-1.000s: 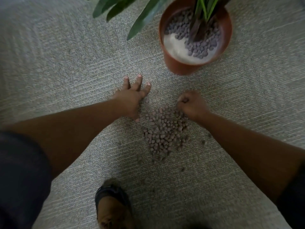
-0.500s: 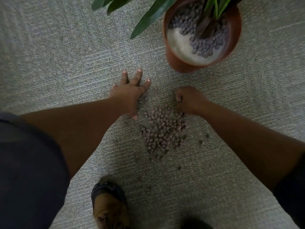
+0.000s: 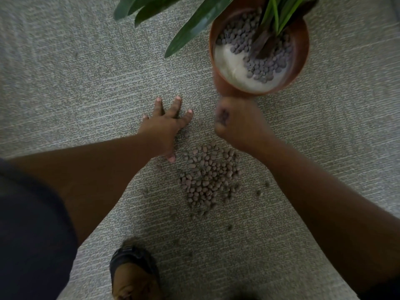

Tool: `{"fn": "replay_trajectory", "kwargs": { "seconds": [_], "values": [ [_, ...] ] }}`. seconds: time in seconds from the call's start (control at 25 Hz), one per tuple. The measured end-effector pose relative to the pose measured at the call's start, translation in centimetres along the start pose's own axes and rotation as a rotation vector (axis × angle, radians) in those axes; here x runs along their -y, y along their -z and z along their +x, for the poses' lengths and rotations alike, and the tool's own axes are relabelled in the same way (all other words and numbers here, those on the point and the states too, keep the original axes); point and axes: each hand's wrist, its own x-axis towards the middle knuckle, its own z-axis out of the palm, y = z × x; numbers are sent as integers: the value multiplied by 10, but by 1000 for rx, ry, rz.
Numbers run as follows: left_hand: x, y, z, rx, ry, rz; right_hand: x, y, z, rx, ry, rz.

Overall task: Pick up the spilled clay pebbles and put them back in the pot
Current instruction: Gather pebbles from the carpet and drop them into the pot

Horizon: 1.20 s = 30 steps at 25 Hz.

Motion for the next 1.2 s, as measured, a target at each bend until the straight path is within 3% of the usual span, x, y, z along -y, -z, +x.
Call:
{"fn": "replay_trajectory", "kwargs": {
  "seconds": [0.2, 0.44, 0.68, 0.76, 0.84, 0.92, 0.96, 1.08, 1.2],
  "values": [
    [1, 0, 2, 4, -10, 2, 16, 56, 20, -378, 41, 84],
    [0, 0, 0, 7, -7, 6, -9, 46, 36, -351, -132, 108],
    [2, -1, 1, -2, -14, 6, -16, 37, 40, -428, -110, 136],
    [2, -1, 0, -8, -14, 16, -9, 31, 28, -592, -6, 78],
    [1, -1, 0, -15, -10, 24, 1, 10, 10, -688, 257, -120],
    [1, 0, -1, -25, -8, 33, 10, -18, -4, -488, 449, -141],
    [1, 0, -1, -28, -8, 36, 10, -32, -7, -320, 419, -122],
    [1, 1, -2, -24, -8, 36, -3, -59, -1, 77, 87, -88],
    [-1, 3, -2, -9, 4, 48, -11, -72, 13, 136, -74, -74]
  ]
}}
